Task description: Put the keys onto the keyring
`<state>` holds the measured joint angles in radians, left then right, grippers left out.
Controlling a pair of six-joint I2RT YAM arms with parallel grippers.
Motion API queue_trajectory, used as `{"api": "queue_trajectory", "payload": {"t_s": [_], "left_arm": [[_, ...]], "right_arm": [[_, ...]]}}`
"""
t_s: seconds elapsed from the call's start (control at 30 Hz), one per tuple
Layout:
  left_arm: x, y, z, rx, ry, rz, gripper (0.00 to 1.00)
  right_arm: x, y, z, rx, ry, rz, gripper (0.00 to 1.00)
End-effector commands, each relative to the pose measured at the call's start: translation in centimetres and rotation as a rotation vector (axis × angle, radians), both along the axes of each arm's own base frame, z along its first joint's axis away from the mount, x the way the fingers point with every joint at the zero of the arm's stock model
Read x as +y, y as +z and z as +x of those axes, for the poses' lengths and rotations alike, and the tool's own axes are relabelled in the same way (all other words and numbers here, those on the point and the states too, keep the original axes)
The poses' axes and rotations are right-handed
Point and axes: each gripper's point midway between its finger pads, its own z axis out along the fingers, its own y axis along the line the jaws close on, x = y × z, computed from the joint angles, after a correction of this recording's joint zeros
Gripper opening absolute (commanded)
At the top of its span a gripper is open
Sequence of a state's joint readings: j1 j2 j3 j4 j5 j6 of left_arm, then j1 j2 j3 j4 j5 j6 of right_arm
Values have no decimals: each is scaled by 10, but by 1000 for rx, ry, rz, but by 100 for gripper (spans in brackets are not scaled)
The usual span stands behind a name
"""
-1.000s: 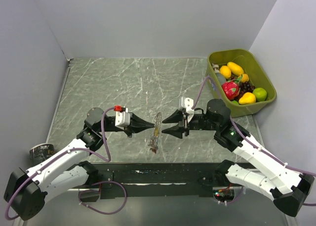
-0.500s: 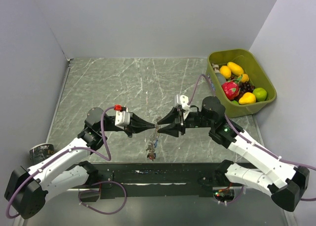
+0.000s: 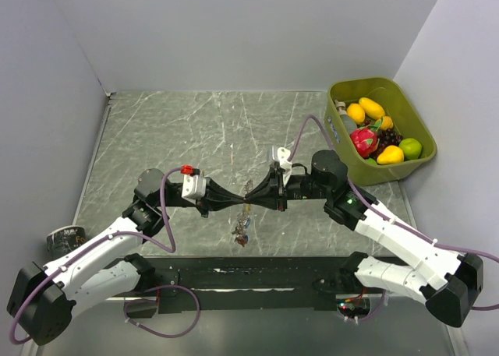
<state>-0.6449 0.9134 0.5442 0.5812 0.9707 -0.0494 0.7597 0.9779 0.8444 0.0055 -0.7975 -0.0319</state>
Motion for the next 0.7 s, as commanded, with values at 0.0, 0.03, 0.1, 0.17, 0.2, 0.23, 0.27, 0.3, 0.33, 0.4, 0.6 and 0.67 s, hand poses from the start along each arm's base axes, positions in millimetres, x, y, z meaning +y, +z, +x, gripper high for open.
{"api": "queue_trajectory", "payload": {"t_s": [0.0,0.03,0.1,0.17,0.2,0.23,0.27,0.3,0.33,0.4,0.6,0.67], "left_arm": [[2,35,-6,-111,-17,-81,1],[1,34,-5,-113,-17,-77,1],[0,32,-4,-111,-19,-57,1],[-1,28,-2,-91,-20,-35,1],[-1,24,2,-114,-10,-15,1],[-2,21,4,-109,-6,1,2],[-3,20,6,-111,-3,14,3],[-3,12,10,-104,8,57,11],[-4,7,14,-97,18,84,17],[-4,6,22,-126,38,126,27],[-2,-13,32,-103,83,219,46],[0,-15,33,-101,94,226,48]], "right_arm": [[1,18,1,-48,-19,31,9],[0,18,3,-50,-23,27,4],[0,14,7,-40,-46,-7,0],[-1,17,13,-66,-65,-21,0],[-3,13,13,-53,-71,-45,0],[-3,13,15,-71,-72,-55,0],[-4,19,15,-82,-74,-60,0],[-6,12,18,-65,-91,-96,0],[-7,10,19,-71,-90,-114,0],[-7,14,22,-81,-97,-139,0],[-13,6,25,-79,-94,-237,0],[-14,2,26,-75,-84,-272,0]]}}
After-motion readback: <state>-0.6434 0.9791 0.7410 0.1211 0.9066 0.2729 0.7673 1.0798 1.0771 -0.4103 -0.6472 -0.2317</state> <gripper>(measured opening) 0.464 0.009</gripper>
